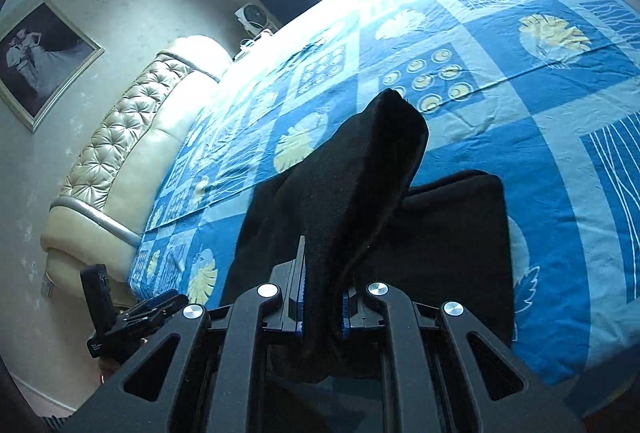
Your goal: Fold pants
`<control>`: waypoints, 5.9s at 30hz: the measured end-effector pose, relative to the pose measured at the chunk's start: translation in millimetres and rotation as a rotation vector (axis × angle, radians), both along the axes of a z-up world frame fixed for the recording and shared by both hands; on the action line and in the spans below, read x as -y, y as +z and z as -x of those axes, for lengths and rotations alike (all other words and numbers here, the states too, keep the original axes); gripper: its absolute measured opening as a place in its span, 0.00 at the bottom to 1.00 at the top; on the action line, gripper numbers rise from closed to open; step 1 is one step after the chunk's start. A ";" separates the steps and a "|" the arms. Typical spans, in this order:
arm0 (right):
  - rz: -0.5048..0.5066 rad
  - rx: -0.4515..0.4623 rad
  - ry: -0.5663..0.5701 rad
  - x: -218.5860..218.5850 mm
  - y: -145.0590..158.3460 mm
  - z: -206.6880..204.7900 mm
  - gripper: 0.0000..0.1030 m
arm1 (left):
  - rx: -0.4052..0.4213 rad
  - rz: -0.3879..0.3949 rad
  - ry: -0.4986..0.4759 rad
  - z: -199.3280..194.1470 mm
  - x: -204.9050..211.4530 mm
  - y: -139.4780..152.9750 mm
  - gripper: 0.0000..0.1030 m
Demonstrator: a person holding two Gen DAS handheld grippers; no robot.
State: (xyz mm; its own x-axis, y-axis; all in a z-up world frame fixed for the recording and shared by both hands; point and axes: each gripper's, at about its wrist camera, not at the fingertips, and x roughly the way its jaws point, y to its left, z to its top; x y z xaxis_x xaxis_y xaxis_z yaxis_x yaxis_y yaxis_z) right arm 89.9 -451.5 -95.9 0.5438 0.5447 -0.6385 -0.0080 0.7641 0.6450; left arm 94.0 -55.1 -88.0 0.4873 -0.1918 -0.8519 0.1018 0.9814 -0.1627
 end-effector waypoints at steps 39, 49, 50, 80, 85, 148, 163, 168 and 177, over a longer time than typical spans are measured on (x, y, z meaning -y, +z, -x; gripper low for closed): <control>-0.242 -0.083 -0.112 44.1 -80.0 12.8 0.24 | -0.057 -0.008 -0.023 -8.4 29.7 -37.7 0.86; -0.226 -0.041 -0.201 70.8 -63.1 37.2 0.78 | -0.050 0.026 -0.042 -5.2 24.1 -33.3 0.86; -0.232 -0.048 -0.208 73.5 -66.1 39.6 0.78 | -0.048 0.031 -0.044 -4.8 23.5 -32.4 0.86; -0.149 -0.094 -0.025 28.8 -90.2 30.8 0.53 | -0.251 0.421 -0.205 -42.3 58.3 -83.2 0.59; -0.141 -0.075 -0.037 24.3 -83.9 31.0 0.42 | -0.180 0.317 -0.230 -35.3 64.9 -65.4 0.41; -0.175 0.021 0.092 -69.9 -52.5 -72.7 0.70 | -0.006 0.464 -0.077 -61.8 -125.6 -24.6 0.81; -0.169 -0.053 0.170 -111.7 -84.0 -112.2 0.40 | -0.140 0.456 -0.074 -125.4 -108.0 -63.9 0.30; -0.167 0.011 0.161 -114.9 -65.7 -119.6 0.32 | -0.082 0.346 -0.077 -129.2 -101.9 -43.6 0.23; -0.182 0.073 0.171 -147.8 -52.1 -180.5 0.31 | -0.001 0.185 -0.044 -186.4 -119.3 -21.8 0.23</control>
